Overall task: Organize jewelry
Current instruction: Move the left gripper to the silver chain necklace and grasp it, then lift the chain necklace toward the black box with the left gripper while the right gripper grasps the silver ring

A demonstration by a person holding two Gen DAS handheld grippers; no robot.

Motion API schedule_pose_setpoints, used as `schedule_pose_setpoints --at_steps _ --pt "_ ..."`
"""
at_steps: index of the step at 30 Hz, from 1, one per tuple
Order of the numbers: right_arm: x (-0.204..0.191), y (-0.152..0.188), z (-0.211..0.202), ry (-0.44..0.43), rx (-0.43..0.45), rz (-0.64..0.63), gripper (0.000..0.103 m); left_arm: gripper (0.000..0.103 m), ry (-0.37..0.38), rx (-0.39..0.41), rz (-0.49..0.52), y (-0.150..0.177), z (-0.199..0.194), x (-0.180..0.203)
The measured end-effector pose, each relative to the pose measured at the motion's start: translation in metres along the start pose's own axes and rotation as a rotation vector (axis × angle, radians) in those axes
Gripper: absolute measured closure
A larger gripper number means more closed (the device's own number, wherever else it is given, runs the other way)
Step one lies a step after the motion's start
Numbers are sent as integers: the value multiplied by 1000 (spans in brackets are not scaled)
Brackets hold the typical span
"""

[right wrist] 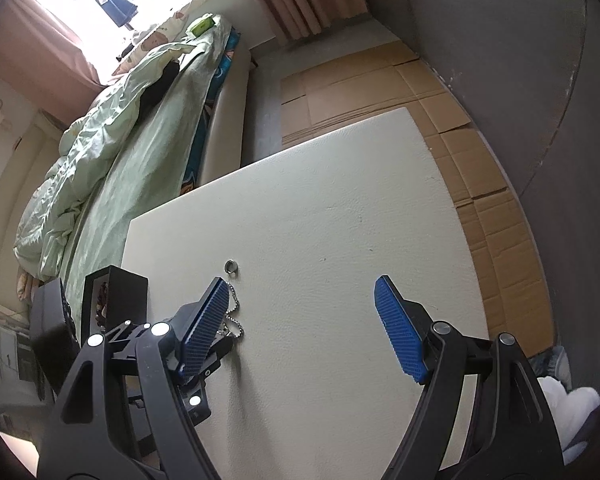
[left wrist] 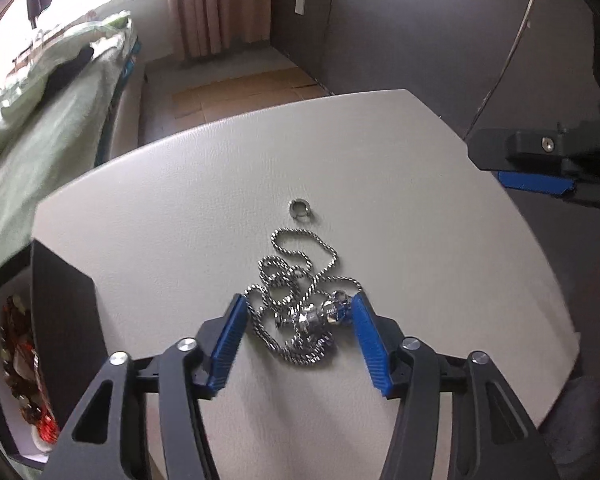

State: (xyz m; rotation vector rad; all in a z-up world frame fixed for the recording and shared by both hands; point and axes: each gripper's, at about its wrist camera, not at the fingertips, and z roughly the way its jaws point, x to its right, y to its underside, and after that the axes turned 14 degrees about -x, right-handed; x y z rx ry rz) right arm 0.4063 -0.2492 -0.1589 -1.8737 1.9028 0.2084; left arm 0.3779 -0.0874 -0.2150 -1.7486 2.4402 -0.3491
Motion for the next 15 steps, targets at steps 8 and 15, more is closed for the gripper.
schedule_pose_setpoints --at_steps 8,15 --pt "-4 -2 8 17 -17 -19 27 90 25 -5 -69 -3 -3 -24" --pt "-11 -4 18 40 -22 -48 27 92 75 84 -119 -2 -36 -41"
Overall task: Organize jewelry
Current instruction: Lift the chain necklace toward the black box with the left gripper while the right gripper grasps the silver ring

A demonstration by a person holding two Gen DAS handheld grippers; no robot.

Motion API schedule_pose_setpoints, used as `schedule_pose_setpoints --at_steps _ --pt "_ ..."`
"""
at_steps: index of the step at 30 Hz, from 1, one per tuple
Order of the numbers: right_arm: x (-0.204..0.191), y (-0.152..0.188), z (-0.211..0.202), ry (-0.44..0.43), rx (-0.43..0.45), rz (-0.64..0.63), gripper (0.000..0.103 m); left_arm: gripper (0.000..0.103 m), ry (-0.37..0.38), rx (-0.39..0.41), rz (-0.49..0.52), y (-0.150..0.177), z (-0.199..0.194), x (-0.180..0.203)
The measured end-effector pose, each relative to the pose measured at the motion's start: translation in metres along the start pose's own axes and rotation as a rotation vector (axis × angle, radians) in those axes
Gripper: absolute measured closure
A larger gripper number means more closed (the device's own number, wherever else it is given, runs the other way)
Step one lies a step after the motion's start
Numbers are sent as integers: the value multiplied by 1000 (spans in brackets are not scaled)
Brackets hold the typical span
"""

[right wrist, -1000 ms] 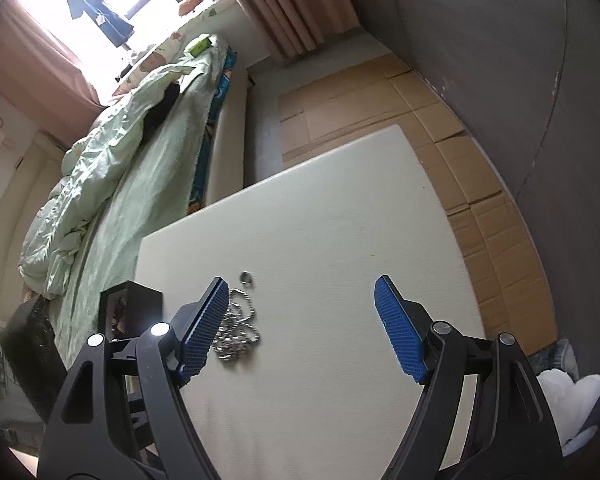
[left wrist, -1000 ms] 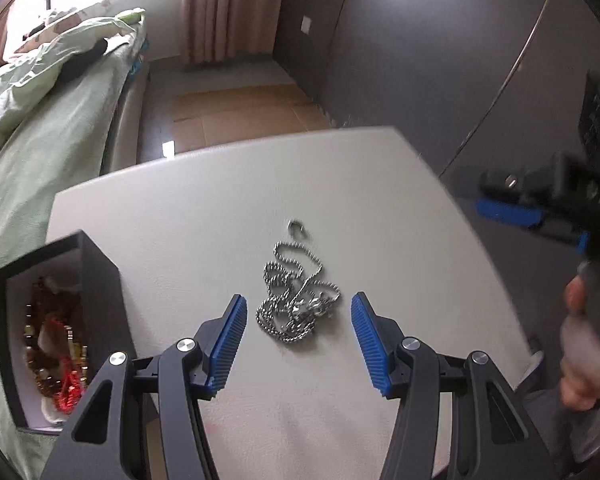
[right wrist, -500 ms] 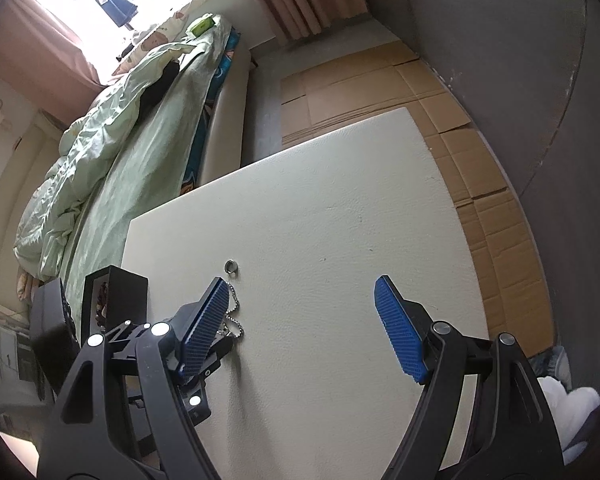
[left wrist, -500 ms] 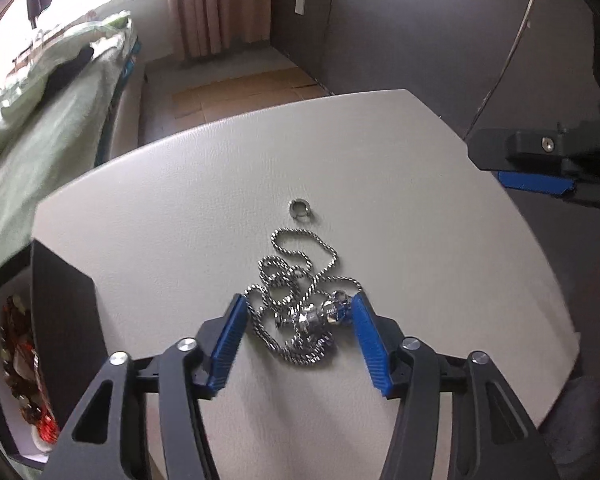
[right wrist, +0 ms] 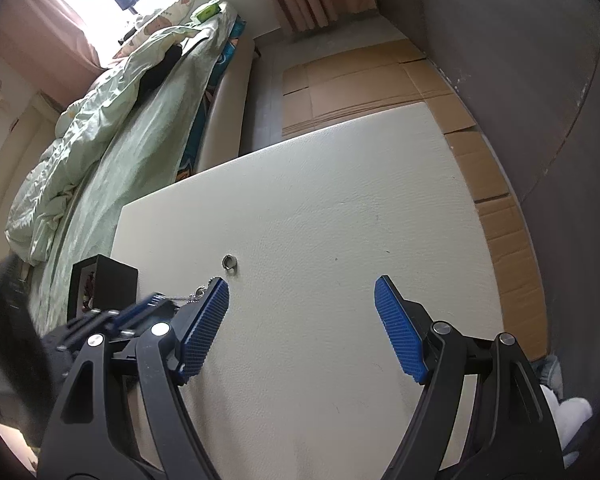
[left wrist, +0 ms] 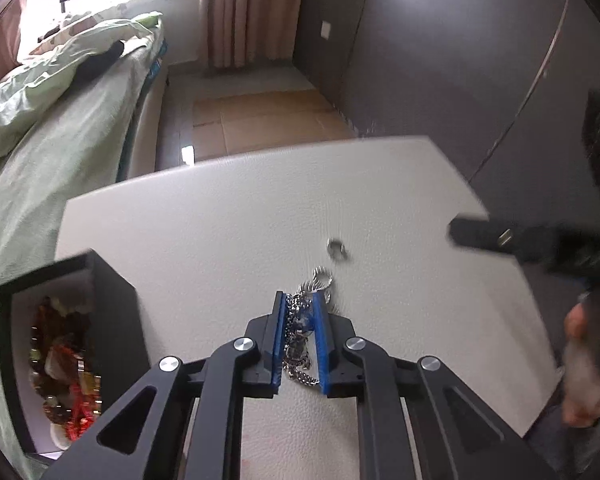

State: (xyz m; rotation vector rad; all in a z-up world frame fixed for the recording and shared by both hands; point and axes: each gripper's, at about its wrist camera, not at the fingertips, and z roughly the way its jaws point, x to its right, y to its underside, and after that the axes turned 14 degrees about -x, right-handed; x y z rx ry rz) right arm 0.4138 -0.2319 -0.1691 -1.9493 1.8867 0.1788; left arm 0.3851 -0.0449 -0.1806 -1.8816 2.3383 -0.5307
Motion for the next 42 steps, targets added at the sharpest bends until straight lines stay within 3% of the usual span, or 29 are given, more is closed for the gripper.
schedule_pose_setpoints --at_steps 3,9,15,23,28,33,38,42 --pt "-8 -2 6 16 14 -40 29 92 18 38 -30 -2 -14 -9" --pt "-32 -5 23 55 21 -164 54 92 55 113 -100 -5 -45 -35" --pt "-61 -2 46 125 18 -292 57 92 75 140 -142 -3 -63 -58" --pt "-82 -5 73 153 -15 -371 77 92 94 141 -169 -1 -64 -71" --pt "-92 -6 80 193 2 -397 77 92 102 142 -172 0 -65 -73" --pt "-89 -9 82 195 13 -387 89 92 106 146 -175 0 -68 -75" --pt "-87 -11 79 202 1 -360 90 92 111 168 -176 3 -80 -73" --pt "-95 -8 55 164 44 -360 90 92 119 192 -174 7 -95 -71"
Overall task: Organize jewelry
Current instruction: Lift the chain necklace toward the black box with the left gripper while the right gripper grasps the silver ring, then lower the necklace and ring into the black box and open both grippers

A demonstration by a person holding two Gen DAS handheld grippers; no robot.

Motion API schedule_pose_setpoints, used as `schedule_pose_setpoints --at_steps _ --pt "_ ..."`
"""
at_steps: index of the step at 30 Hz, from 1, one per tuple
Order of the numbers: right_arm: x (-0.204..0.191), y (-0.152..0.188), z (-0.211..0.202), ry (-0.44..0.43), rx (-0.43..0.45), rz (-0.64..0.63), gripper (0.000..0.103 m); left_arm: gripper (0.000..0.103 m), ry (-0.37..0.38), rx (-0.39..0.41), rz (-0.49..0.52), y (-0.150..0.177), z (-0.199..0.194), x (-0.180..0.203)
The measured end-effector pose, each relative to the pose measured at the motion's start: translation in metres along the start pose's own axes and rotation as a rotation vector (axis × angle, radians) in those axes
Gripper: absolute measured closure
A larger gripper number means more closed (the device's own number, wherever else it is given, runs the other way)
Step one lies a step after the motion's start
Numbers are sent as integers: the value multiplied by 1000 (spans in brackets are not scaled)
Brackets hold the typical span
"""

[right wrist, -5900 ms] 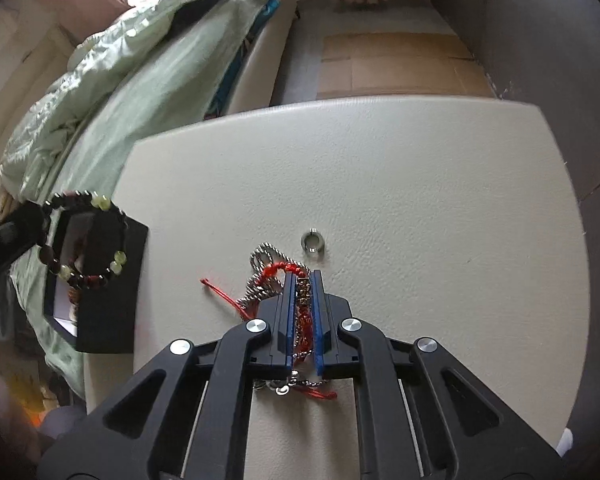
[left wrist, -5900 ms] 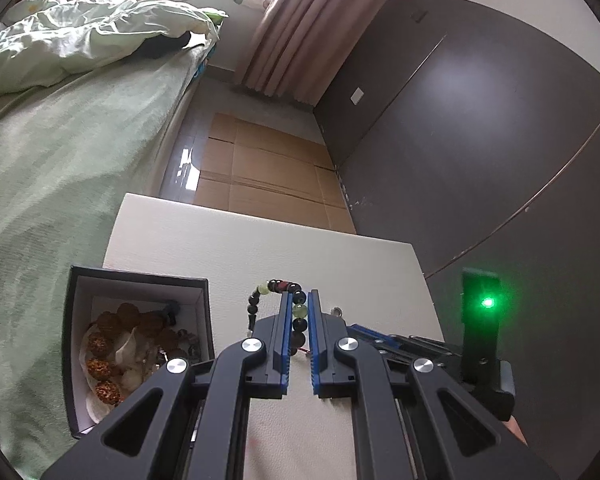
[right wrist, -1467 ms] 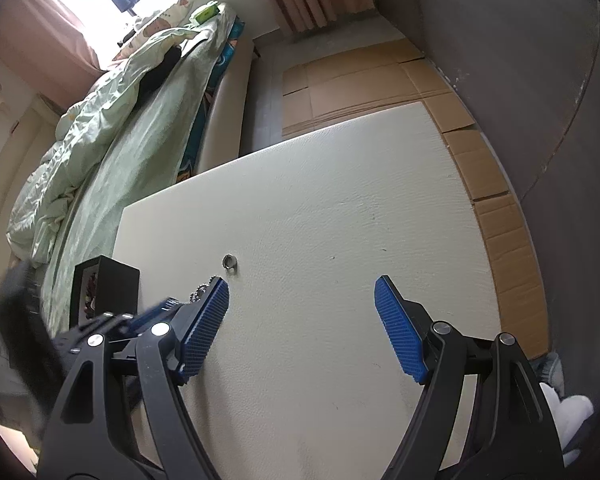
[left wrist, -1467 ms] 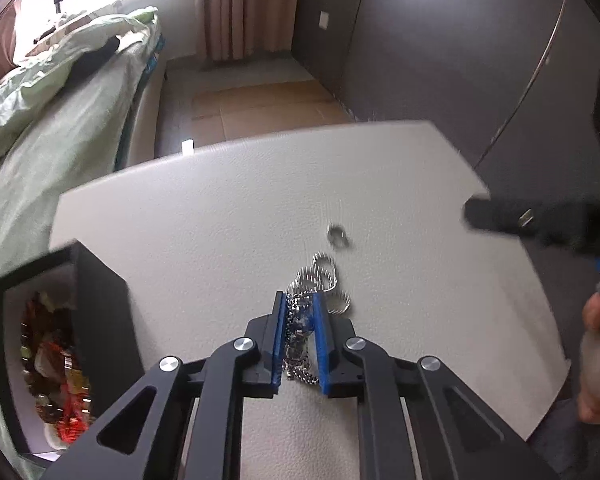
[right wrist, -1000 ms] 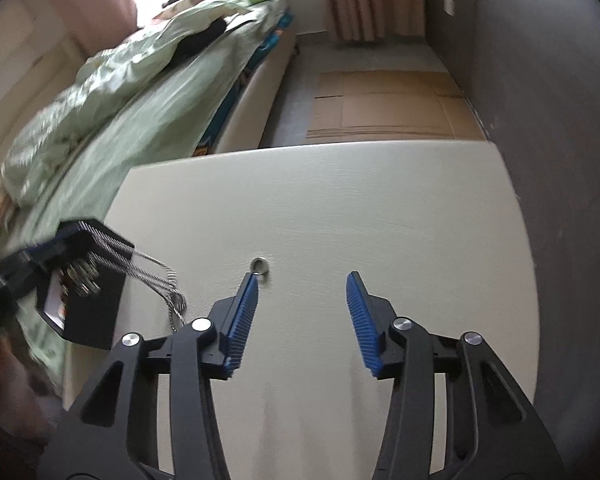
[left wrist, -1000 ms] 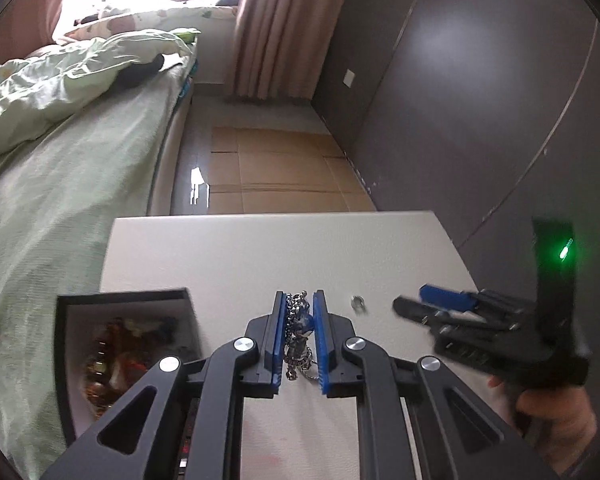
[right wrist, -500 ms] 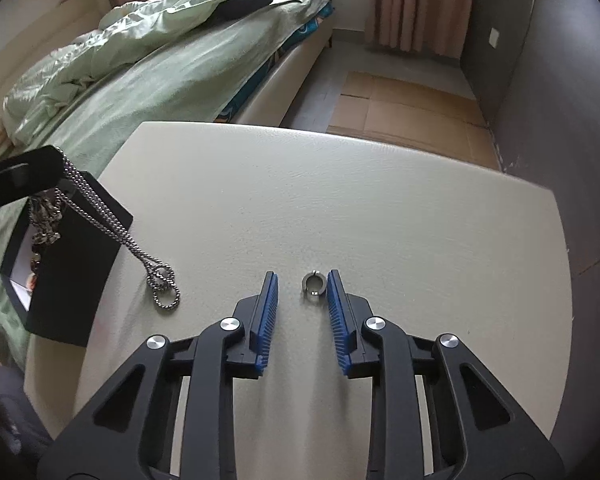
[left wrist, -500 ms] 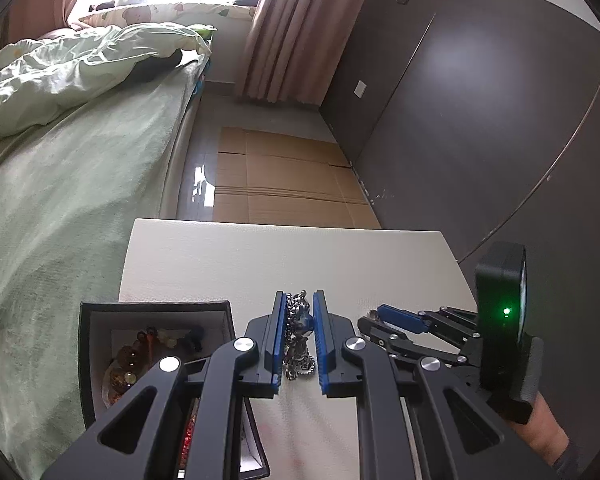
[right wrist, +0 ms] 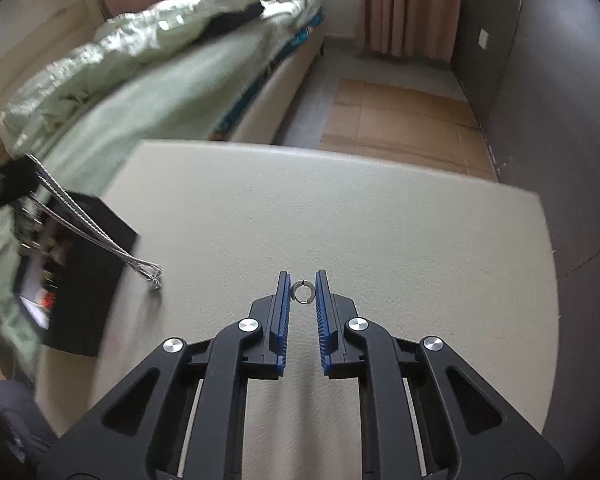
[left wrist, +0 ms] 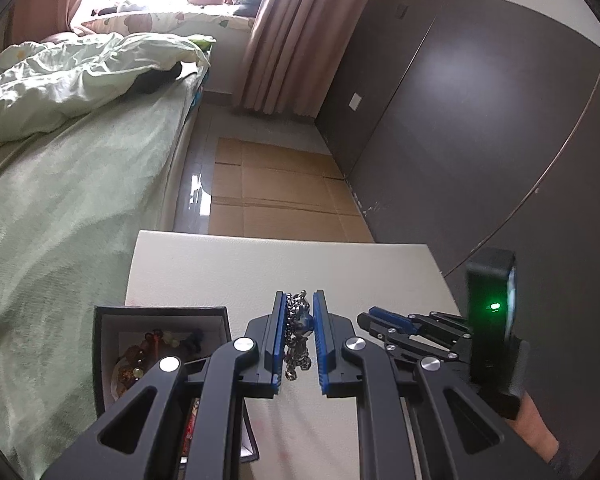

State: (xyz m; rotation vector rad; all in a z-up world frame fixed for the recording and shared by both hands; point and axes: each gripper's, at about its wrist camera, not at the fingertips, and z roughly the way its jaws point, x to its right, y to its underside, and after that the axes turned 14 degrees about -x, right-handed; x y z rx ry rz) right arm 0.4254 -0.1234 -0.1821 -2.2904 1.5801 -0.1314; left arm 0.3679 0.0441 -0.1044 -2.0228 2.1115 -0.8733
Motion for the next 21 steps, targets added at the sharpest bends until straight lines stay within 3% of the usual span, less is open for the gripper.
schedule_pose_setpoints --at_steps 12,21 --pt "-27 20 -75 -79 136 12 90 92 7 117 3 5 -68 25" --pt "-57 32 -104 -110 184 -16 90 92 -10 173 2 18 -110 28"
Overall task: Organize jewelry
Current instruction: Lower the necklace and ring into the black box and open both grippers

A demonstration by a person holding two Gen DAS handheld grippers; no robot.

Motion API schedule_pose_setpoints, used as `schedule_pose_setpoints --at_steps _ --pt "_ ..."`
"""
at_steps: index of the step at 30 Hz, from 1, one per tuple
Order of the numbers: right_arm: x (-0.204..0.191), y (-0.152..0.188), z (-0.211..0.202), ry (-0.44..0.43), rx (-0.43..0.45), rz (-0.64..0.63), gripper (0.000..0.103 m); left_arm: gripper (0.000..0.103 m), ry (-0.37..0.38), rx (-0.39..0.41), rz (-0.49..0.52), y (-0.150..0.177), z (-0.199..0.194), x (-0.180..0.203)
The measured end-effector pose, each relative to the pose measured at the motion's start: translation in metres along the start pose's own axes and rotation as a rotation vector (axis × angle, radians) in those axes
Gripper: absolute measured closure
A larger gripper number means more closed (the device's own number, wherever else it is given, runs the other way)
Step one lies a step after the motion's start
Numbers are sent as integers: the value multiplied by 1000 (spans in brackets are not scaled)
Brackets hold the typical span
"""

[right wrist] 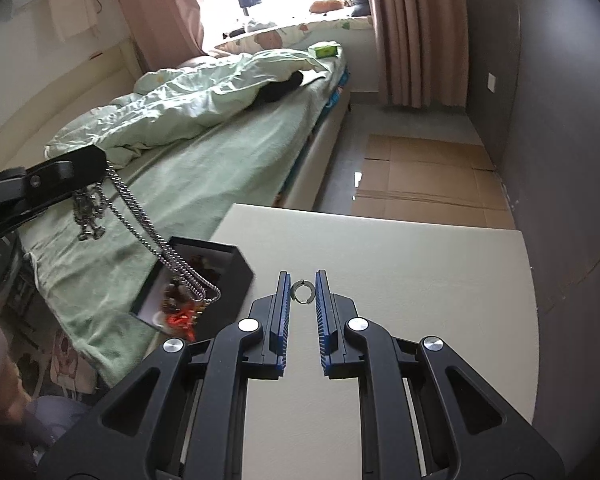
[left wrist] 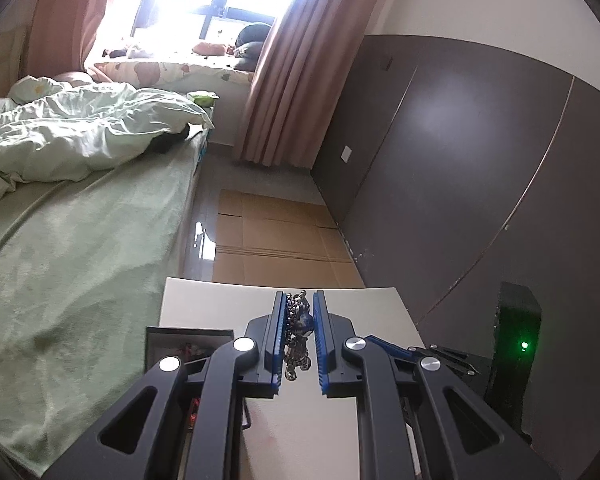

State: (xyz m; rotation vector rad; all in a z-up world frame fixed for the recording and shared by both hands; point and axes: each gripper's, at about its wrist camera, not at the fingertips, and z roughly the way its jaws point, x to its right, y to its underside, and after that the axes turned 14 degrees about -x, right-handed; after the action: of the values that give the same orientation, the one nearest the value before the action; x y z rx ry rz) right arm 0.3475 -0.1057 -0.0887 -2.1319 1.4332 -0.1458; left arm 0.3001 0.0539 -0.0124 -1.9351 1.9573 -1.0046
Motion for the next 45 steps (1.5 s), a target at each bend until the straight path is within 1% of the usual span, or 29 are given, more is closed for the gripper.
schedule_pose_setpoints --at_steps 6,12,15,19,22,24,25,26,27,28,29,30,37,45 --pt "-18 2 -2 -13 9 -25 90 92 -18 -6 -13 6 -3 -12" --pt "-22 0 6 -16 -2 -27 90 92 -19 -35 -31 6 11 -27" --pt "-24 -1 11 -21 -3 -31 90 92 -14 -34 -32 3 20 -32" --pt "-22 -2 19 -31 -19 -20 90 92 -8 -63 -51 0 43 -43" --pt "-20 -5 24 -34 -30 -15 90 91 18 -122 -82 -2 71 -56" --pt "-19 -6 25 -38 -24 -18 90 91 21 -156 -96 -3 87 -63" --pt "-18 -8 26 -44 -24 -14 89 87 20 -159 -106 -3 89 -65" --pt "-17 -9 28 -53 -26 -8 89 80 24 -162 -122 -4 90 -69" --pt "-17 -9 29 -60 -27 -5 89 59 42 -146 -135 -4 88 -72" --pt "-16 -10 30 -69 -27 -2 90 41 53 -125 -145 -4 84 -75" --pt "-17 -11 31 -76 -28 -1 90 40 53 -97 -153 -4 78 -78" --pt "-19 -11 33 -84 -29 -3 90 40 45 -91 -155 -4 74 -80" --pt "-40 -14 41 -113 -31 -45 90 40 -5 -72 -202 2 54 -99" --pt "-67 -15 55 -149 -48 -78 90 40 -46 -69 -213 8 42 -115"
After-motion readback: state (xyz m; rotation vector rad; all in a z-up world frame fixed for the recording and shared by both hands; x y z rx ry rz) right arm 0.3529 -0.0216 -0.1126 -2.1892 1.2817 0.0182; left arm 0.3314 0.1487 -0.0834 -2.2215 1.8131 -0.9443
